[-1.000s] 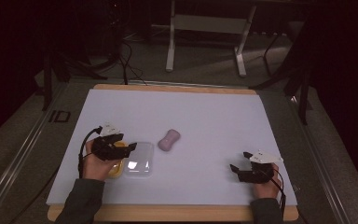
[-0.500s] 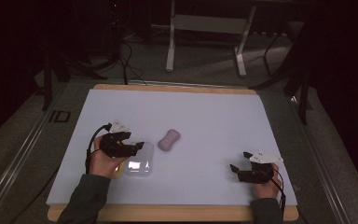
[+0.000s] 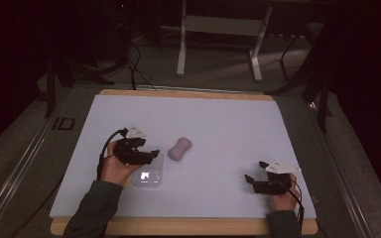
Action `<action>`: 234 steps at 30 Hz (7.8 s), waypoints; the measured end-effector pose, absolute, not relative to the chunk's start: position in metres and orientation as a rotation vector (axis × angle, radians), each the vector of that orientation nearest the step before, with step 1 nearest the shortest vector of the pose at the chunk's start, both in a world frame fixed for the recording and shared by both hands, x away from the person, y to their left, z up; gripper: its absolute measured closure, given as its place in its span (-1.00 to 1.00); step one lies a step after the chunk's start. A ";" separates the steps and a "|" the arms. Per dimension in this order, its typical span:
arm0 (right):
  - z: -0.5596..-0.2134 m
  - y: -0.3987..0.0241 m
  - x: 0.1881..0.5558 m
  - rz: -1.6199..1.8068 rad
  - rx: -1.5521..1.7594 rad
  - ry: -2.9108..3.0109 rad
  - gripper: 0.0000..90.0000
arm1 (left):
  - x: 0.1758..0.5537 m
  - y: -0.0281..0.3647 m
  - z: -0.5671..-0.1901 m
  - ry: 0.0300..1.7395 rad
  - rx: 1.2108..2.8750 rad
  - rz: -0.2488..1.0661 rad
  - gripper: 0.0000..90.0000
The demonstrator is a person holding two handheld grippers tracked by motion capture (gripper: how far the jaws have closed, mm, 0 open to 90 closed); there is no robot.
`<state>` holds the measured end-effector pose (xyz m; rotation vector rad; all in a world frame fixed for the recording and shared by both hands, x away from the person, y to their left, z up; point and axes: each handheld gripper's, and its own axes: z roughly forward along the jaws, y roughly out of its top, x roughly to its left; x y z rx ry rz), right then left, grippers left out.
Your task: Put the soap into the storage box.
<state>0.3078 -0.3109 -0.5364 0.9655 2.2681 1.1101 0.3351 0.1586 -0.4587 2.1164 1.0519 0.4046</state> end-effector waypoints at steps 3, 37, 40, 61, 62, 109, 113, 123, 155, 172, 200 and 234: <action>-0.536 -0.311 0.308 1.111 0.967 2.268 -0.54 | 0.337 0.155 -0.458 1.048 2.124 0.403 -0.25; -0.537 -0.311 0.308 1.109 0.964 2.271 -0.54 | 0.355 0.127 -0.457 0.992 2.220 0.354 -0.25; -0.537 -0.311 0.308 1.109 0.964 2.270 -0.54 | 0.357 0.125 -0.457 0.993 2.221 0.350 -0.26; -0.537 -0.310 0.308 1.106 0.962 2.273 -0.54 | 0.368 0.113 -0.463 0.979 2.282 0.338 -0.27; -0.537 -0.310 0.308 1.105 0.962 2.273 -0.55 | 0.369 0.112 -0.463 0.977 2.284 0.337 -0.27; -0.537 -0.310 0.308 1.096 0.955 2.278 -0.55 | 0.392 0.085 -0.475 0.976 2.389 0.300 -0.27; -0.537 -0.309 0.308 1.095 0.956 2.280 -0.55 | 0.393 0.084 -0.476 0.977 2.391 0.299 -0.28; -0.537 -0.309 0.308 1.092 0.955 2.280 -0.55 | 0.400 0.077 -0.482 0.992 2.421 0.279 -0.31; -0.536 -0.311 0.307 1.111 0.952 2.267 -0.56 | 0.423 0.057 -0.485 1.047 2.500 0.245 -0.33; -0.536 -0.311 0.307 1.112 0.953 2.270 -0.56 | 0.434 0.045 -0.496 1.088 2.557 0.199 -0.35; -0.536 -0.310 0.308 1.111 0.955 2.276 -0.57 | 0.444 0.021 -0.499 1.156 2.706 0.145 0.08; -0.536 -0.311 0.308 1.113 0.957 2.274 -0.57 | 0.438 0.029 -0.478 1.107 2.683 0.163 0.11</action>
